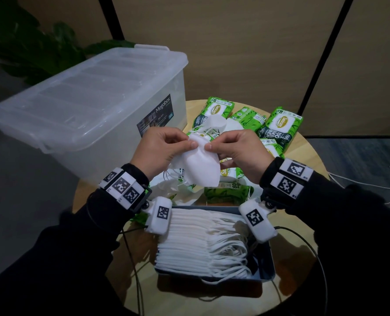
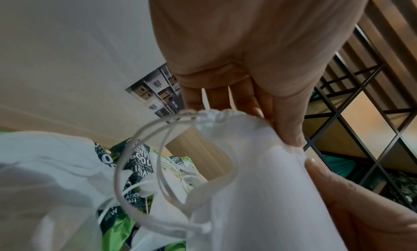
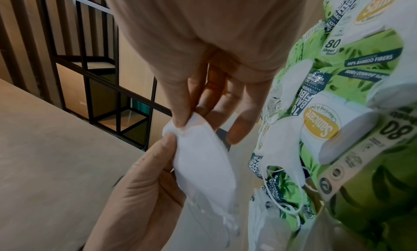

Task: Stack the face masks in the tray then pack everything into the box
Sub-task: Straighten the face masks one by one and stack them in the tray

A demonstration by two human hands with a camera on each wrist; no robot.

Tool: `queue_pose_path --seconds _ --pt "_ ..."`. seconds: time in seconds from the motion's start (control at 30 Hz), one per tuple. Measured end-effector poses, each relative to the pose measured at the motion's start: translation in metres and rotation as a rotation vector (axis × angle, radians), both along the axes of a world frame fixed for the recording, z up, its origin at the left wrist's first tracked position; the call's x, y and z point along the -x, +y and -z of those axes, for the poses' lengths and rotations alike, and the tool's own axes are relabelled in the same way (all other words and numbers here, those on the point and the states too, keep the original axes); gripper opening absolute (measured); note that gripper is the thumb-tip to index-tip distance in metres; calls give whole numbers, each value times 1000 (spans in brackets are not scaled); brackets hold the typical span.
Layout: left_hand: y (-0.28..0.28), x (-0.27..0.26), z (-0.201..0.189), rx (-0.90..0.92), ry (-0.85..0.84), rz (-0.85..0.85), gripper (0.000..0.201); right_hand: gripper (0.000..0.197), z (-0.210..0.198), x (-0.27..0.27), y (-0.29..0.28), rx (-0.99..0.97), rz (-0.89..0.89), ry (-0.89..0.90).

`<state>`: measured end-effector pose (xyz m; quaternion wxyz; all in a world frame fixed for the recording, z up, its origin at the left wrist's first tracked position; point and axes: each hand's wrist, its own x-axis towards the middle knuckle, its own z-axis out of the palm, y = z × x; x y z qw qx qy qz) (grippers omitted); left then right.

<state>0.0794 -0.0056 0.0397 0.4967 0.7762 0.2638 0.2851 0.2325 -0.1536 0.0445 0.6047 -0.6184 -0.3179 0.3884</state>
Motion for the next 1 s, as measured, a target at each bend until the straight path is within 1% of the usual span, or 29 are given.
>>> queue_pose_path --seconds 0.07,0.2,0.27,0.33,0.43,0.57,0.67,0.77,0.83,0.9,0.97,1.0 --pt "-1 0 1 -4 3 -1 10 11 0 -1 -1 -1 -6 -3" --pt "-4 0 2 -27 28 0 18 11 1 -3 -2 7 -20 4" --pt "-4 0 2 -25 26 7 15 11 2 -4 -3 11 -21 5" --pt "-4 -1 3 15 -7 22 5 13 4 -5 -4 12 -15 2" --pt "-6 -3 4 33 -26 69 12 15 5 -8 -6 12 -15 -12" --pt "-7 -8 6 20 -14 90 9 10 4 -11 -8 9 -26 -9" --pt "-8 -11 6 22 5 89 6 16 5 -15 -9 31 -29 -18" --pt "-12 -16 3 45 15 124 8 21 5 -23 -12 63 -27 -13" --pt "-13 -20 -1 81 83 198 11 18 3 -31 -14 82 7 23" --pt "-10 -22 -4 146 197 268 15 11 2 -40 -15 105 55 66" --pt "-6 -29 -7 143 303 291 18 10 4 -53 -16 139 105 87" --pt "-3 -34 -7 130 344 282 18 13 6 -59 -18 168 123 89"
